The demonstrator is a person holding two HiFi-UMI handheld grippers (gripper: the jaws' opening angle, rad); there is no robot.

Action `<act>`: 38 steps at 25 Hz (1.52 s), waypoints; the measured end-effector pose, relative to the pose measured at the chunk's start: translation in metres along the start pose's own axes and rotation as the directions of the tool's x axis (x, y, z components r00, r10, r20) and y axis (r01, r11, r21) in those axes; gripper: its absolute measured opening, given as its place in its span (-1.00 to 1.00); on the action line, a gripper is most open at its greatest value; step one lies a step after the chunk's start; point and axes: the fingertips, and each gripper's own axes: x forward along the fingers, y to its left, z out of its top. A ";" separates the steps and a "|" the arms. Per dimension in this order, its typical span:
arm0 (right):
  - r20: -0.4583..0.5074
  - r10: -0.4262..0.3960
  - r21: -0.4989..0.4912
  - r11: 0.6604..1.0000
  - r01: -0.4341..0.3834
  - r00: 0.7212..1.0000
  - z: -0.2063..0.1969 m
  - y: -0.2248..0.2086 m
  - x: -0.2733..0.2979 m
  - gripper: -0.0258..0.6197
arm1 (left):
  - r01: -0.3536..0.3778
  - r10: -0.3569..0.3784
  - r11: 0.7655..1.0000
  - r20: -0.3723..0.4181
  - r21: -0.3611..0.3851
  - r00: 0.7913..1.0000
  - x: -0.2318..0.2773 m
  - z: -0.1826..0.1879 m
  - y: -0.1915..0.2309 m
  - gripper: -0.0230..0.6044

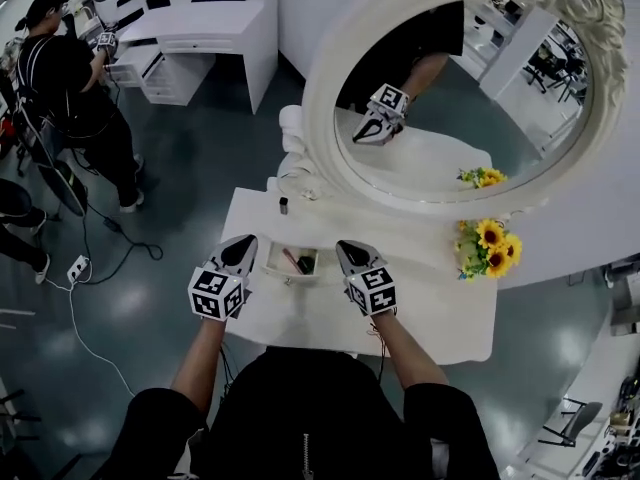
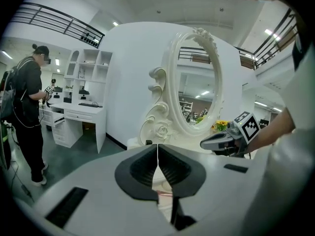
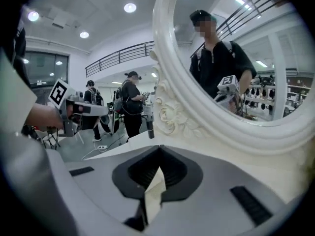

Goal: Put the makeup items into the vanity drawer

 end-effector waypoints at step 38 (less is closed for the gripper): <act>0.242 -0.245 0.063 0.970 0.237 0.939 0.033 -0.106 -0.150 -0.92 | 0.079 -0.081 0.996 0.047 0.030 0.996 0.054 0.036 -0.109 -0.86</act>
